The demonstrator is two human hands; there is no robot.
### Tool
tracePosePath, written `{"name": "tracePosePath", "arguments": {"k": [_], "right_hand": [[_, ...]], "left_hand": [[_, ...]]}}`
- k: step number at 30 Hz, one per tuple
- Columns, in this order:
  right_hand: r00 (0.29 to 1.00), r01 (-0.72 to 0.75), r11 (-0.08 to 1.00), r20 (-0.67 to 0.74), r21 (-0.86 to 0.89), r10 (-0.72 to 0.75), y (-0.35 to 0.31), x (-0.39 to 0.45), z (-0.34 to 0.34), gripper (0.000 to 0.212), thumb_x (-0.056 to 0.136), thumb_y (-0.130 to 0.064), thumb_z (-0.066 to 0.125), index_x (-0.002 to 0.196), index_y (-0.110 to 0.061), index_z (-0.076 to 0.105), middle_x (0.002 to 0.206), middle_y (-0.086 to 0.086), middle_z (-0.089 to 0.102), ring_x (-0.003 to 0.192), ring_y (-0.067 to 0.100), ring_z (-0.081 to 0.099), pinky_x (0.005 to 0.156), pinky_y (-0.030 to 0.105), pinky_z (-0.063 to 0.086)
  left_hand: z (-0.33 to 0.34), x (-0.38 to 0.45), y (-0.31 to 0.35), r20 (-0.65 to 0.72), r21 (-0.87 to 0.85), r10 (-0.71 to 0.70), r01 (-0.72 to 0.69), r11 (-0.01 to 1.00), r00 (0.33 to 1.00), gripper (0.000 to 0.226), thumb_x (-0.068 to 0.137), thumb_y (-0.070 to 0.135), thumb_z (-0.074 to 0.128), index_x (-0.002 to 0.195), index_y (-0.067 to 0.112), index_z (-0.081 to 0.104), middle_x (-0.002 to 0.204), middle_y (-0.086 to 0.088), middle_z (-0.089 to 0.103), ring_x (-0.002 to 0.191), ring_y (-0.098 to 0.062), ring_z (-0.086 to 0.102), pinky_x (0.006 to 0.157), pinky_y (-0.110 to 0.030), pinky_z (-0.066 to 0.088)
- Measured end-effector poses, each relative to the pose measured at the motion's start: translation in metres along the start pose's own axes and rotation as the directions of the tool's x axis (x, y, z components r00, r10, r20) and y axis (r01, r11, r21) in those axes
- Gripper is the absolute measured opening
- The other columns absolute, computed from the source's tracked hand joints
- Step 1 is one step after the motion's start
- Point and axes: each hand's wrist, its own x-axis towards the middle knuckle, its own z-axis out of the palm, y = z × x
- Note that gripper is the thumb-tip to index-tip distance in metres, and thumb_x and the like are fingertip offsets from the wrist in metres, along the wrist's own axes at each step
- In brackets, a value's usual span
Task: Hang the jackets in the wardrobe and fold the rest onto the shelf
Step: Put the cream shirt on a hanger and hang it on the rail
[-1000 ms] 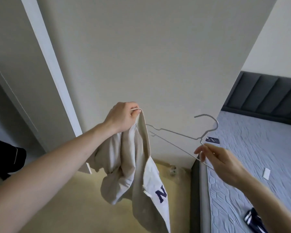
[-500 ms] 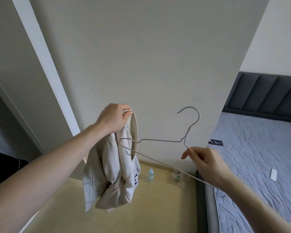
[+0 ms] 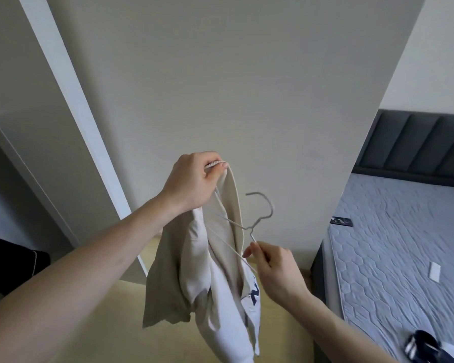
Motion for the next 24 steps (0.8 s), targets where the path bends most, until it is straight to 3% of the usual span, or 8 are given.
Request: {"name": "tracePosePath", "arguments": {"k": [5,8,10,13,19,20,22,24], "right_hand": [[0.998,-0.062,0.976,0.039,0.209,0.055,0.002,0.005,-0.001,0.043,0.107,-0.047,0.041,0.088,-0.026,0.073,0.055,-0.003,0.025,0.051,0.014,0.026,0.05,0.029,0.025],[0.994,-0.098,0.893,0.002,0.439,0.109,0.001,0.003,-0.001,0.052,0.099,-0.06,0.048,0.067,-0.019,0.055,0.064,0.0,0.025,0.059,0.016,0.024,0.053,0.029,0.024],[0.972,-0.114,0.811,-0.106,0.574,0.211,0.008,-0.005,0.004,0.055,0.094,-0.057,0.059,0.062,-0.02,0.034,0.066,0.002,0.023,0.061,0.016,0.021,0.053,0.031,0.019],[0.913,-0.096,0.739,-0.236,0.667,0.333,0.02,-0.02,0.016,0.059,0.087,-0.051,0.068,0.063,-0.016,0.027,0.065,0.005,0.02,0.061,0.019,0.018,0.054,0.033,0.017],[0.903,0.021,0.786,-0.349,0.618,0.251,0.01,-0.017,0.003,0.056,0.086,-0.045,0.066,0.054,-0.019,0.029,0.056,-0.002,0.023,0.056,0.016,0.02,0.052,0.034,0.016],[0.906,0.038,0.801,-0.359,0.597,0.225,0.007,-0.014,-0.002,0.056,0.086,-0.045,0.065,0.054,-0.017,0.028,0.055,-0.003,0.022,0.055,0.014,0.02,0.052,0.033,0.016],[0.906,0.065,0.813,-0.375,0.578,0.194,0.002,-0.01,-0.01,0.055,0.087,-0.043,0.064,0.053,-0.021,0.027,0.053,-0.006,0.022,0.053,0.012,0.019,0.05,0.028,0.017],[0.904,0.085,0.805,-0.385,0.588,0.186,-0.004,-0.009,-0.014,0.052,0.087,-0.042,0.063,0.051,-0.026,0.029,0.053,-0.006,0.022,0.053,0.012,0.019,0.049,0.025,0.018]], "left_hand": [[-0.004,-0.02,0.03,0.051,-0.259,0.033,-0.019,0.966,0.998,0.027,0.103,0.03,0.057,0.082,0.014,0.062,0.061,0.006,0.058,0.055,-0.007,0.053,0.057,-0.027,0.044],[0.008,-0.044,0.041,0.064,-0.182,0.126,-0.112,0.977,0.99,0.026,0.104,0.033,0.057,0.081,0.021,0.058,0.066,0.008,0.064,0.057,-0.005,0.06,0.055,-0.008,0.039],[0.017,-0.063,0.042,0.149,-0.166,0.192,-0.167,0.972,0.97,0.026,0.105,0.037,0.055,0.082,0.025,0.051,0.062,0.009,0.059,0.055,-0.008,0.058,0.053,-0.012,0.038],[0.031,-0.089,0.035,0.331,-0.055,0.252,-0.248,0.967,0.909,0.017,0.106,0.037,0.051,0.091,0.033,0.045,0.057,0.01,0.051,0.054,-0.011,0.054,0.053,-0.029,0.043],[0.021,-0.087,0.03,0.537,-0.083,0.221,-0.209,0.974,0.814,0.008,0.104,0.037,0.054,0.098,0.035,0.049,0.078,0.019,0.07,0.071,-0.003,0.065,0.065,-0.026,0.05],[0.016,-0.079,0.032,0.506,-0.088,0.234,-0.22,0.971,0.83,0.007,0.102,0.036,0.057,0.097,0.034,0.053,0.078,0.02,0.069,0.071,-0.002,0.064,0.063,-0.023,0.048],[0.003,-0.056,0.033,0.293,-0.082,0.299,-0.288,0.954,0.908,0.006,0.097,0.032,0.064,0.098,0.032,0.059,0.084,0.019,0.065,0.076,-0.001,0.062,0.067,-0.019,0.044],[-0.009,-0.026,0.032,0.151,0.089,0.427,-0.442,0.893,0.892,0.022,0.092,0.031,0.067,0.112,0.03,0.059,0.106,0.02,0.058,0.098,-0.002,0.055,0.088,-0.021,0.042]]}}
